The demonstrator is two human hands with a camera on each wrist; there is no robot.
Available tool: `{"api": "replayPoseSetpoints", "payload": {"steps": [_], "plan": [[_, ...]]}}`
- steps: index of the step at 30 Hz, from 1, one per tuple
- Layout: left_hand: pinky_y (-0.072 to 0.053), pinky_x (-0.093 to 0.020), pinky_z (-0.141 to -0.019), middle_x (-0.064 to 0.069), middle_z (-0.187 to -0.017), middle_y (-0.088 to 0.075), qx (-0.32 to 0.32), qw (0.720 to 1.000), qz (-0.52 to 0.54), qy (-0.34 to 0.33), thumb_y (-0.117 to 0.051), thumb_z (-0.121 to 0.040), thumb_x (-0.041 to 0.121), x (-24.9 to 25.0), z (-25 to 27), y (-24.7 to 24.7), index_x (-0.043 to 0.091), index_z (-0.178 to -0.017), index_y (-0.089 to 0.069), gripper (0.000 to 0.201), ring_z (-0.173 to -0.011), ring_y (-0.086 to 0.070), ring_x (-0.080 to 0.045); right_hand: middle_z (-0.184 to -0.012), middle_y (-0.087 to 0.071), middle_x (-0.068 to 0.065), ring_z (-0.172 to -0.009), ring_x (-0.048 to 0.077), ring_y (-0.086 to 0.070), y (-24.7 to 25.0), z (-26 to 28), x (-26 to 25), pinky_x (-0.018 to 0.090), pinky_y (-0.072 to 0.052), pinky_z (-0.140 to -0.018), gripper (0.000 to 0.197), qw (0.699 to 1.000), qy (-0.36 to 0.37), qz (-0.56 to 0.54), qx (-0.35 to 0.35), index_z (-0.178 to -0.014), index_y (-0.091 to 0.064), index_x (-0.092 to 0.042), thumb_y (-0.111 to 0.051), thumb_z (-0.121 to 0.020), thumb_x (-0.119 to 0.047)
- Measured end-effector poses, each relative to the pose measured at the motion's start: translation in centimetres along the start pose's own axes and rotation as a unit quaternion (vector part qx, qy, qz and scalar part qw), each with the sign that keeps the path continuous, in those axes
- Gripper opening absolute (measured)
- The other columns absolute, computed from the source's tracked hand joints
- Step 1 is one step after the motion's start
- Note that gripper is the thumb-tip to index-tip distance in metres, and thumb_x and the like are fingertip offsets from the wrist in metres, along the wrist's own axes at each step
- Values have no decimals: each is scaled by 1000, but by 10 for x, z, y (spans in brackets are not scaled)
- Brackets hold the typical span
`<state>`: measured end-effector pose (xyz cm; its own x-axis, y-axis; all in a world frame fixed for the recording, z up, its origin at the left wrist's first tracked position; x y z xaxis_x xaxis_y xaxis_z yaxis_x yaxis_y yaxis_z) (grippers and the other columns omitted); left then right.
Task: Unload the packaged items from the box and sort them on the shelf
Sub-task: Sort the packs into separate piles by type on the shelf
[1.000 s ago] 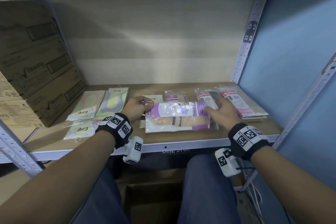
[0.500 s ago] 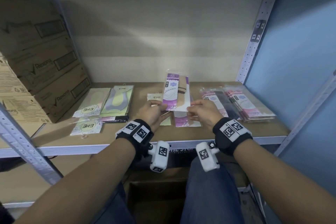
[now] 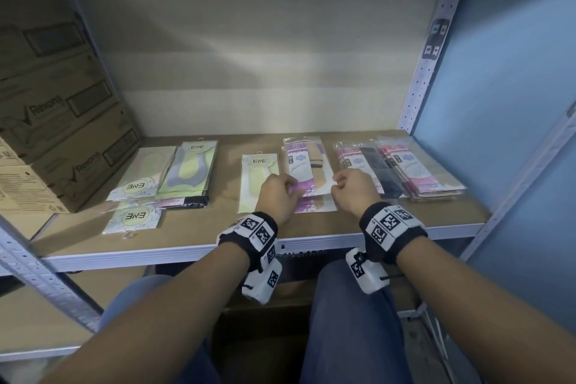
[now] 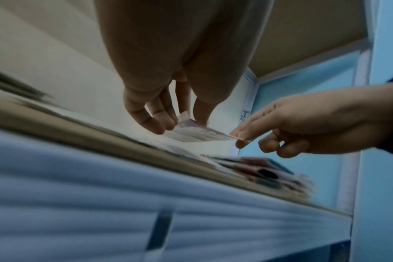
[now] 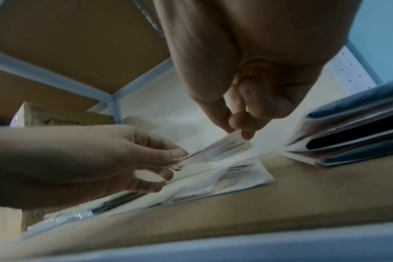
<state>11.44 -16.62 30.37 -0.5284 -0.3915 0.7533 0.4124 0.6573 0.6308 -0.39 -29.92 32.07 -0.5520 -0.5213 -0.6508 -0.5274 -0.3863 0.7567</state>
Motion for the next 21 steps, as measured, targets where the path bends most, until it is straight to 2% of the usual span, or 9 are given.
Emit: {"api": "replayPoseSetpoints", "payload": {"steps": [3, 5, 7, 9, 13, 16, 17, 19, 21], "plan": [[-42, -25, -87, -12, -110, -56, -19, 997, -65, -24, -61, -90, 25, -1, 2, -9, 7, -112, -64, 29, -99, -56, -26, -117, -65, 11, -105, 26, -62, -6, 4, -1, 35, -50, -92, 32, 996, 41, 84, -6, -120, -62, -7, -54, -90, -14], [-45, -35, -93, -13, -111, -56, -32, 994, -96, -30, -60, -90, 26, -3, 3, -14, 7, -113, -64, 30, -103, -55, -29, -111, -67, 12, -99, 27, -63, -12, 7, -1, 35, -52, -89, 27, 989, 65, 132, -20, -112, -66, -7, -53, -90, -14], [-44, -41, -96, -14, -113, -56, -44, 990, -127, -34, -59, -90, 26, -6, 3, -18, 9, -115, -64, 31, -107, -53, -30, -98, -69, 12, -87, 28, -64, -18, 8, 1, 35, -53, -80, 21, 983, 71, 163, -40, -97, -69, -6, -51, -89, -13], [-44, -41, -98, -14, -114, -56, -58, 988, -143, -28, -60, -90, 28, -8, 4, -20, 10, -116, -64, 32, -110, -51, -30, -91, -68, 12, -82, 28, -63, -22, 8, 3, 35, -53, -74, 19, 980, 73, 176, -53, -90, -68, -5, -50, -88, -11], [-45, -41, -99, -14, -116, -57, -83, 985, -149, -21, -62, -88, 29, -6, 1, -19, 11, -114, -67, 32, -112, -52, -29, -92, -68, 13, -88, 30, -64, -21, 8, -1, 36, -53, -78, 19, 978, 86, 179, -55, -94, -68, -2, -51, -86, -6], [-44, -40, -100, -11, -122, -57, -99, 983, -152, -36, -61, -86, 24, 0, -5, -10, 11, -118, -65, 35, -116, -52, -27, -82, -63, 9, -87, 31, -63, -18, 6, -8, 31, -48, -71, 16, 977, 84, 186, -60, -79, -64, -8, -50, -84, -2], [-44, -39, -101, -10, -125, -57, -95, 984, -147, -38, -60, -85, 22, 1, -8, -3, 11, -120, -63, 37, -118, -52, -26, -85, -64, 10, -90, 31, -64, -15, 5, -12, 31, -49, -72, 16, 978, 89, 181, -56, -84, -65, -9, -50, -85, -3], [-43, -36, -102, -7, -128, -56, -76, 987, -138, -37, -59, -87, 23, 1, -14, 13, 12, -122, -61, 38, -120, -52, -23, -106, -67, 11, -99, 27, -63, -10, 4, -22, 33, -51, -85, 27, 982, 97, 158, -47, -112, -65, -9, -52, -88, -7], [-43, -34, -102, -5, -132, -55, -57, 988, -142, -34, -58, -89, 24, -3, -18, 34, 12, -125, -59, 38, -123, -51, -22, -113, -66, 10, -101, 25, -62, -8, 2, -34, 32, -50, -89, 33, 984, 103, 136, -46, -121, -62, -8, -53, -89, -9]]}}
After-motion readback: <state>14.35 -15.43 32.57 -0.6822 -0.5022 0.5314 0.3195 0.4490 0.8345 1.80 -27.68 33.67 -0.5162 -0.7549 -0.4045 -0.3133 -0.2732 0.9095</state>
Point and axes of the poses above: each hand's wrist, its own z-axis away from the middle knuckle, its own y-axis out of the back of the hand, x = y × z, the point moved 7 cm from there along -z, towards the middle knuckle
